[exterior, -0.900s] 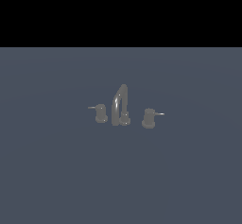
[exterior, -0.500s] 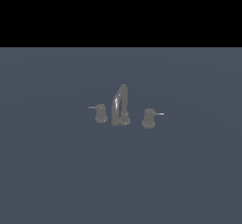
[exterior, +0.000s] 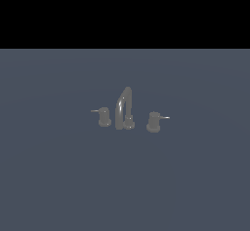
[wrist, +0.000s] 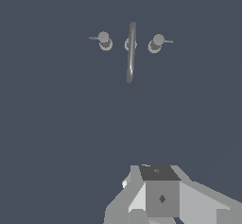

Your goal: Turn on the faucet by rotating a designated handle.

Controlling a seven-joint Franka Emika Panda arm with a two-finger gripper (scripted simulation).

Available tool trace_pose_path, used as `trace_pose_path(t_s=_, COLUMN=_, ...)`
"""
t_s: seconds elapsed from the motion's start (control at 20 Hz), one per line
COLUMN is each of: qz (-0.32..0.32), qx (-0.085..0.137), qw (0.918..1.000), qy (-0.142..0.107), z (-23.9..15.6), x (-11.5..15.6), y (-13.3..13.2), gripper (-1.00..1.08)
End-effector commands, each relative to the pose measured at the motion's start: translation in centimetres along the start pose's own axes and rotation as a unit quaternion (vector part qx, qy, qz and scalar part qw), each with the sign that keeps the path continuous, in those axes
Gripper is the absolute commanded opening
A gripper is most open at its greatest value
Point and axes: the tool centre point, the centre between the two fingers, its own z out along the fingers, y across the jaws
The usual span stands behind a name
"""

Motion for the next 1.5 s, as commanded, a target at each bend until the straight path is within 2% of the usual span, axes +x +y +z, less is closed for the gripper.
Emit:
trace_pose_path(t_s=0.0, qz=0.022, qx=0.0, qw=0.9998, qy=0.001, z=1.0, x=0.3, y=-0.9, gripper=-1.0)
trace_pose_path(t_s=0.35, qz=0.096, qx=0.002, qw=0.9954, qy=0.003, z=4.5, x=1.8, y=-3.7, gripper=-1.0)
trace_pose_path(t_s=0.7, qz=0.17, qx=0.003, qw=0.9854, qy=0.005, z=8.0, x=3.9, y=-6.5, gripper=-1.0)
trace_pose_path(t_s=1.05, qz=0.243, qx=0.005, qw=0.97, qy=0.007, z=11.4, x=6.3, y=-8.9, gripper=-1.0)
trace_pose_path(t_s=1.45, qz=0.321, qx=0.007, qw=0.947, qy=0.009, z=15.2, x=9.4, y=-11.1, gripper=-1.0)
